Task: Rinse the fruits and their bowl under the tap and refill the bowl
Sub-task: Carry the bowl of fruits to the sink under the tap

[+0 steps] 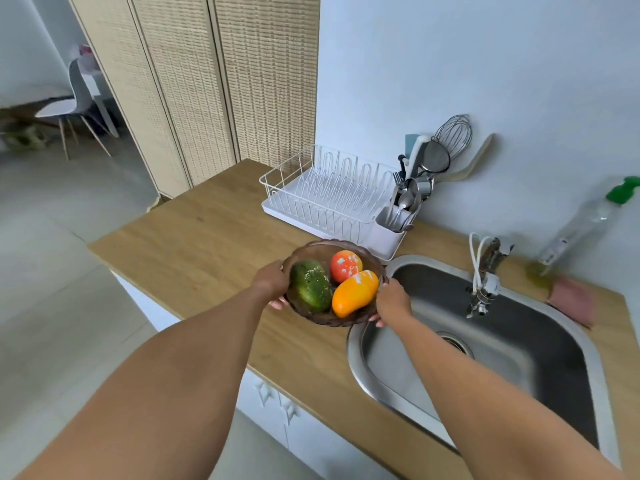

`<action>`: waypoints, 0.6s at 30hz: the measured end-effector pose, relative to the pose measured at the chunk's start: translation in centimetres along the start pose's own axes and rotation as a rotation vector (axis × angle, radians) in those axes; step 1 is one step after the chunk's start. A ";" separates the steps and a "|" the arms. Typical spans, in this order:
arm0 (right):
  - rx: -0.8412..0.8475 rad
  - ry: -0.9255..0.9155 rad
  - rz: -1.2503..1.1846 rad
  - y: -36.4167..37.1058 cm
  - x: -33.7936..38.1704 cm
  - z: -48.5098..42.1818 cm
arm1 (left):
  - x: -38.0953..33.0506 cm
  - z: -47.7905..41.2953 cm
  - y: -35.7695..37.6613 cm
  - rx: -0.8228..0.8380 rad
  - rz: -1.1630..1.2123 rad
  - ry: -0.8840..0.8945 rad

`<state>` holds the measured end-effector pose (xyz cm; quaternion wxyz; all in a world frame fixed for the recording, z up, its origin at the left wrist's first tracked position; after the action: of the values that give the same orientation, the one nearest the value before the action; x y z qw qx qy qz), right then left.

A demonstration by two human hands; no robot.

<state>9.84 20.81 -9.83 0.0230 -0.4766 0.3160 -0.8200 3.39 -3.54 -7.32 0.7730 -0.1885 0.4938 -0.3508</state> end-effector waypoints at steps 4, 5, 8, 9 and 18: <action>-0.048 -0.007 -0.013 0.0 0.1 0.2 | 0.0 -0.3 -0.1 -0.022 -0.015 0.021; -0.054 -0.003 -0.025 -0.1 0.1 0.4 | 0.0 -0.3 -0.1 -0.028 -0.028 0.031; -0.065 -0.011 -0.049 -0.3 -0.3 0.8 | 0.0 -0.2 0.0 -0.027 -0.053 0.080; -0.066 -0.011 -0.059 -0.5 -0.6 1.1 | 0.0 -0.1 0.1 -0.025 -0.053 0.102; -0.186 0.015 -0.204 -3.4 -5.4 3.4 | -2.2 0.8 2.9 0.047 -0.073 0.302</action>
<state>16.35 23.68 -10.96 -0.1071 -0.5004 0.3406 -0.7887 4.56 -0.02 -7.42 0.6809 -0.1333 0.5888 -0.4146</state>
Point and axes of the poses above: each hand's wrist, its own z-axis away from the middle knuckle, its own y-axis out of the palm, x = y × z, the point moved 2 cm from there along -z, towards the middle knuckle, and after that the axes turned 8 degrees about -z, right-handed, at the moved point
